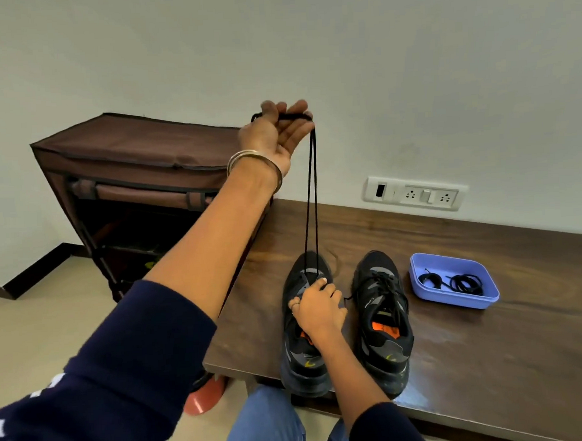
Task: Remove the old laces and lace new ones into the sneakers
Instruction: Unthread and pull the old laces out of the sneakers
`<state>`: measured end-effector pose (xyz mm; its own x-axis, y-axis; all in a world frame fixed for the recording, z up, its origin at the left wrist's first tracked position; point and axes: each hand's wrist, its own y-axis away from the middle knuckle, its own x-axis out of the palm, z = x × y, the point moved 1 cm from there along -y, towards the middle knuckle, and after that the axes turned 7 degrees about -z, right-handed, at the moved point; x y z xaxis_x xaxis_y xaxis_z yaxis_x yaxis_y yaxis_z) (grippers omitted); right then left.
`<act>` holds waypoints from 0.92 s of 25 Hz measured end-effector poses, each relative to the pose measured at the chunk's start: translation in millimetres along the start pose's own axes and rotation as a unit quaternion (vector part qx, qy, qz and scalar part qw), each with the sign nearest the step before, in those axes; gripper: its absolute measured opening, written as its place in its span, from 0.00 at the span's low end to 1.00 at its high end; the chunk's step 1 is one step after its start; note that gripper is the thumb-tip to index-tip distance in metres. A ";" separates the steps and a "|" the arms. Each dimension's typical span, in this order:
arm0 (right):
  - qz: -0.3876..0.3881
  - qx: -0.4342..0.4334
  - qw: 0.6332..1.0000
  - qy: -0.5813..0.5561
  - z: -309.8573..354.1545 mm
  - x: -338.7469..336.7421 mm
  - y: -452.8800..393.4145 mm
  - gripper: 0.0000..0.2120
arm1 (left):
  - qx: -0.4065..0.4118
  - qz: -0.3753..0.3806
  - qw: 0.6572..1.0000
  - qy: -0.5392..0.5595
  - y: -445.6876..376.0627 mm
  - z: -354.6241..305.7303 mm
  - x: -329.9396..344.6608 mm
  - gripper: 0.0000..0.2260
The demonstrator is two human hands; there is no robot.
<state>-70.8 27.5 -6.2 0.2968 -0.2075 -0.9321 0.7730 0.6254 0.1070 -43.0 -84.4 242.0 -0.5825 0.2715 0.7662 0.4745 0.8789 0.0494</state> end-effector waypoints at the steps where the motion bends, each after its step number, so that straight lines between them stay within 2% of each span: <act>1: 0.000 0.000 1.000 0.000 0.7 -0.1 -0.8 0.38 | 0.003 0.013 0.999 0.034 4.1 -7.0 8.4 0.12; 6: -0.004 0.004 1.000 -0.013 -1.4 -3.0 -1.0 0.39 | -0.017 0.014 0.994 0.104 10.8 -0.3 0.0 0.12; 8: -0.058 0.015 0.997 -0.045 -3.4 -10.5 -2.0 0.37 | -0.029 0.005 0.994 0.105 4.4 2.9 -10.3 0.12; 10: -0.151 0.040 0.980 -0.124 -4.8 -23.3 -7.7 0.27 | -0.030 -0.026 0.998 0.043 -7.2 8.3 -22.7 0.10; 11: -0.188 0.054 0.965 -0.174 -6.4 -29.9 -11.8 0.20 | -0.029 -0.046 0.996 -0.066 -15.9 13.0 -34.0 0.08; 12: -0.207 0.060 0.951 -0.220 -8.4 -34.8 -17.3 0.12 | -0.037 -0.055 0.969 -0.238 -23.1 20.5 -51.1 0.11; 13: -0.208 0.057 0.942 -0.257 -11.0 -37.7 -22.2 0.07 | -0.060 -0.042 0.901 -0.427 -29.8 29.4 -70.5 0.17; 14: -0.197 0.043 0.939 -0.278 -13.0 -37.8 -26.1 0.05 | -0.092 -0.042 0.813 -0.574 -31.6 38.5 -91.0 0.21; 15: -0.184 0.011 0.939 -0.289 -14.9 -37.8 -28.9 0.06 | -0.120 -0.038 0.729 -0.673 -31.4 49.3 -110.1 0.22; 16: -0.169 -0.036 0.941 -0.291 -15.1 -37.9 -31.0 0.08 | -0.133 -0.022 0.663 -0.736 -25.2 59.8 -123.6 0.20; 17: -0.144 -0.096 0.944 -0.280 -14.1 -38.3 -32.1 0.10 | -0.146 0.001 0.628 -0.764 -16.2 73.7 -134.0 0.17; 18: -0.110 -0.161 0.947 -0.256 -12.2 -38.3 -33.0 0.13 | -0.168 0.032 0.614 -0.771 -5.5 88.4 -141.3 0.15; 20: -0.033 -0.249 0.949 -0.190 -7.7 -39.4 -38.1 0.18 | -0.182 0.082 0.603 -0.773 8.5 116.0 -154.5 0.18; 22: -0.001 -0.247 0.964 -0.094 -7.6 -40.3 -49.1 0.23 | -0.162 0.091 0.619 -0.763 16.1 134.7 -164.6 0.24; 23: 0.001 -0.238 0.971 -0.041 -8.9 -41.0 -53.5 0.24 | -0.149 0.075 0.641 -0.749 17.2 140.9 -168.7 0.26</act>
<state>-129.3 9.2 23.2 0.3574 -0.2527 -0.8991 0.4323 0.8981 -0.0806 -29.6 -59.8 23.3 -0.3898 0.6119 -0.6883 0.5737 0.7459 0.3383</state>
